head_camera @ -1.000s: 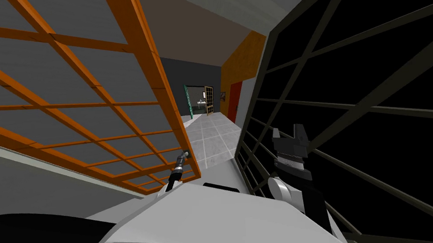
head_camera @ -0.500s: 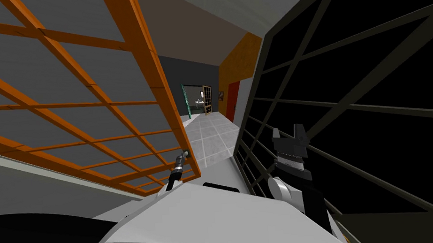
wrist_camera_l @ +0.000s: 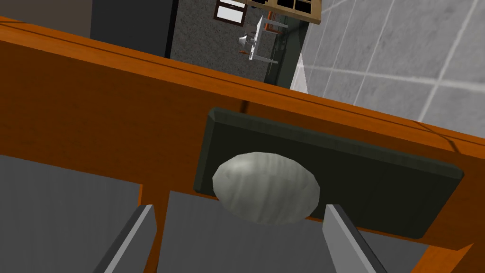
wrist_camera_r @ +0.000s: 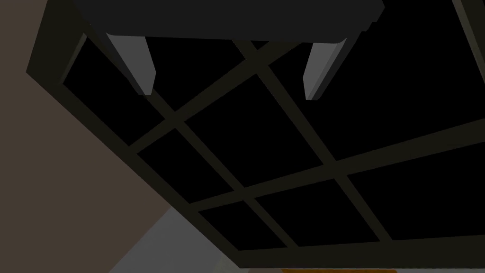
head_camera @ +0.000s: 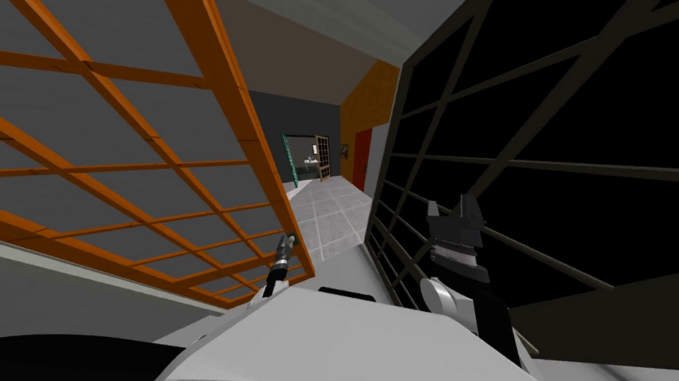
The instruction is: Pull the door open
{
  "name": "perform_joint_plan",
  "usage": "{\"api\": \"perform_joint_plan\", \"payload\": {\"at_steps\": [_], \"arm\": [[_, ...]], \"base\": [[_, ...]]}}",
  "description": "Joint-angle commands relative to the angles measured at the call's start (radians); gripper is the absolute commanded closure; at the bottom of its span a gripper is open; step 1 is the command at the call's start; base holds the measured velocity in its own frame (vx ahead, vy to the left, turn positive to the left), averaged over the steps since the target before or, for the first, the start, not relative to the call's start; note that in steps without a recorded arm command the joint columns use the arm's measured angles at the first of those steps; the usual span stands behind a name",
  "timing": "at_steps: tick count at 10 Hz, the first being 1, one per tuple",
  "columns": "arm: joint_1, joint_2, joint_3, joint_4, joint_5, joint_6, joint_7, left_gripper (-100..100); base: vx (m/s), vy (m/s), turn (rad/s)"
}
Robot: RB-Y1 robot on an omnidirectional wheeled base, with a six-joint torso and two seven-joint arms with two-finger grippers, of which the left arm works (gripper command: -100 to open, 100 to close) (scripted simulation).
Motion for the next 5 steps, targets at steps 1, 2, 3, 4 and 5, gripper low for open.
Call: {"api": "perform_joint_plan", "payload": {"at_steps": [1,2,3,4,5], "arm": [[-0.012,-0.008,-0.007,0.015,0.022,-0.006,0.050,-100],[-0.012,-0.008,-0.007,0.015,0.022,-0.006,0.062,-100],[-0.017,-0.013,-0.011,0.015,0.037,-0.005,0.100,-100],[-0.022,-0.017,-0.015,0.016,0.053,-0.004,0.126,-100],[-0.022,-0.017,-0.015,0.016,0.053,-0.004,0.140,-100]], "base": [[-0.081,-0.016,-0.058],[-0.053,-0.005,-0.017],[-0.047,0.005,-0.034],[-0.067,0.003,-0.062],[-0.052,0.006,-0.016]]}}
